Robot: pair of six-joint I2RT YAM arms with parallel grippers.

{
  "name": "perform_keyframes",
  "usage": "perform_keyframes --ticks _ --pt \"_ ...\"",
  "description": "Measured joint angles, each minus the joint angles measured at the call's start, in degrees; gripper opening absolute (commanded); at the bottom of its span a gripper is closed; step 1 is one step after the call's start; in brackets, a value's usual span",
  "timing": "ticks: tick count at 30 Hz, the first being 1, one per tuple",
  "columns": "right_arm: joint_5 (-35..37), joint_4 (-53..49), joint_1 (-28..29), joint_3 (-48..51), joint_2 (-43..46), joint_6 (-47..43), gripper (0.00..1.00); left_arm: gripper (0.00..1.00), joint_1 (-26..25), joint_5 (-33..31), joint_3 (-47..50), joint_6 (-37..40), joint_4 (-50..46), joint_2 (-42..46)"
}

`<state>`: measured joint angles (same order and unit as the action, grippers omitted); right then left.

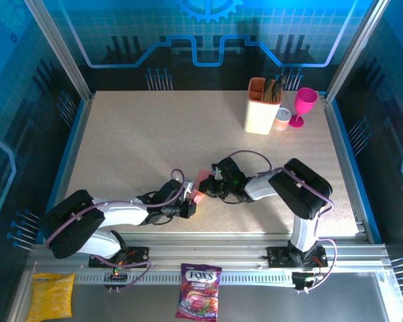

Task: Fold a paper plane with a square sheet of paper (pick it up from the middle)
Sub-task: Fold the wing for the fifth time at the center of the table.

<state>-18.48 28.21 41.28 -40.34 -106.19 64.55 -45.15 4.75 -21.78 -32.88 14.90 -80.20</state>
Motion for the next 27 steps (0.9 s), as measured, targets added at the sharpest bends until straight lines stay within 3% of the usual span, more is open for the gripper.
perform_keyframes --ticks 7,18,27 --pt "-0.13 -1.57 -0.22 -0.17 1.18 -2.51 0.0 0.0 0.0 0.02 2.27 -0.2 4.87 -0.17" --pt "3.32 -12.24 -0.39 -0.48 11.98 -9.03 0.0 0.0 0.0 0.04 3.21 -1.29 11.13 -2.64" --pt "5.86 -12.0 4.96 2.89 12.87 -8.48 0.0 0.0 0.0 0.04 3.3 -1.51 12.46 -3.28"
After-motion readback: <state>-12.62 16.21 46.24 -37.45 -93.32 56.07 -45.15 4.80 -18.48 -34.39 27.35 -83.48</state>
